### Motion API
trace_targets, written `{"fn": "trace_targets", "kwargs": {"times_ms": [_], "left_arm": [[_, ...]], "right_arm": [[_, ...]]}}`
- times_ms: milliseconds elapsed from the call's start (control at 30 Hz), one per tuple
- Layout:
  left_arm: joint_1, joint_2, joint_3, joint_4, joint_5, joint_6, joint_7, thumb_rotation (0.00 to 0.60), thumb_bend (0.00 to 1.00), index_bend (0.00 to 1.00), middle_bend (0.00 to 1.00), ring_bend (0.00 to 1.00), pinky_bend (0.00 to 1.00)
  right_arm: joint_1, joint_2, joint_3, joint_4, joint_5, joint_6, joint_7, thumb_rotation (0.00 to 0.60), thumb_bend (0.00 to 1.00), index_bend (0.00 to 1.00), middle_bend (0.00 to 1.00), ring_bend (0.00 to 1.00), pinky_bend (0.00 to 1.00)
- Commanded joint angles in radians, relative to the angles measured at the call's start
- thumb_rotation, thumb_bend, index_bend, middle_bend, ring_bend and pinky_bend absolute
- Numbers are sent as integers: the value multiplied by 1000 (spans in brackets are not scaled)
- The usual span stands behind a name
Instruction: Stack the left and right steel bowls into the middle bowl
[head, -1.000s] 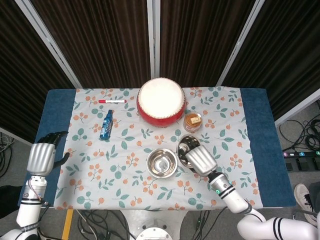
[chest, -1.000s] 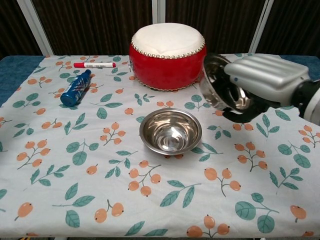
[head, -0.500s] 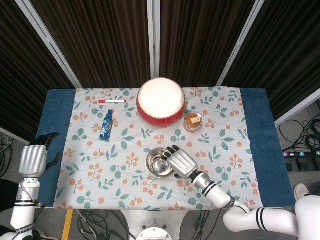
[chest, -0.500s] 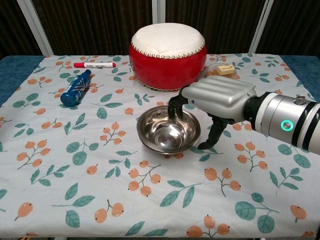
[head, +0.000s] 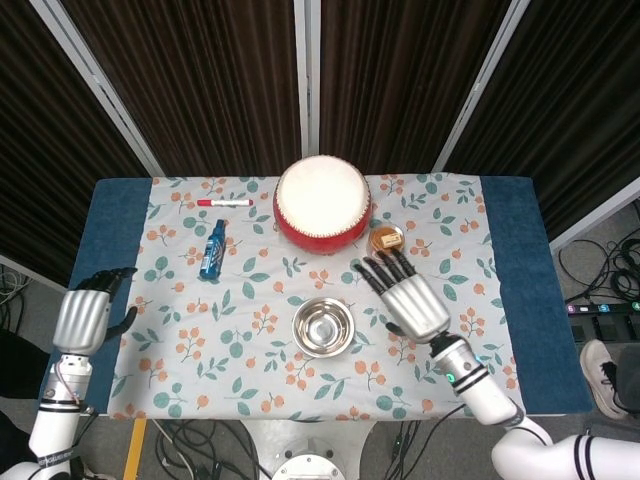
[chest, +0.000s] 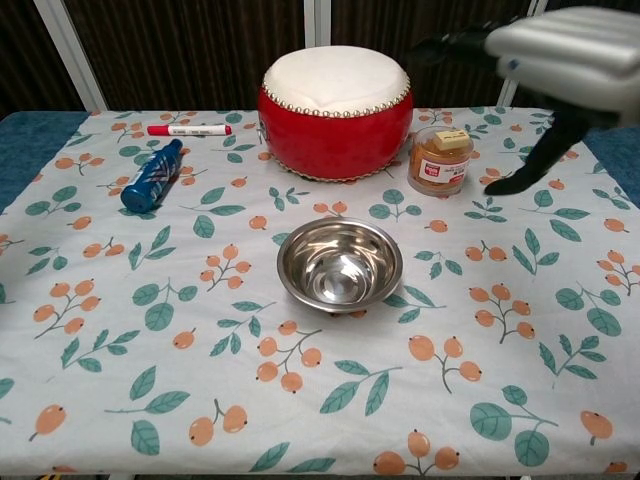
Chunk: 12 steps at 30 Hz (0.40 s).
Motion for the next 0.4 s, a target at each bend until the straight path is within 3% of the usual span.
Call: {"fn": "trace_targets", "kwargs": {"times_ms": [33, 167, 400], "left_arm": [[-11, 0, 15, 5, 18, -20, 0, 600, 274, 303, 390, 308, 400], [-15, -2, 20, 14, 28, -28, -14, 600, 184, 303, 353, 276, 361], [-16, -4, 24, 15, 36, -27, -3, 600, 178, 303, 350, 273, 349]], "right_arm": [[-118, 85, -20, -37, -21, 159, -9, 600, 0, 0, 70, 0, 0], [-186, 109, -45, 10, 18, 195, 72, 600, 0, 0, 62, 0, 0], [-242, 92, -85, 97, 11, 197, 167, 600, 0, 0, 61, 0, 0]]}}
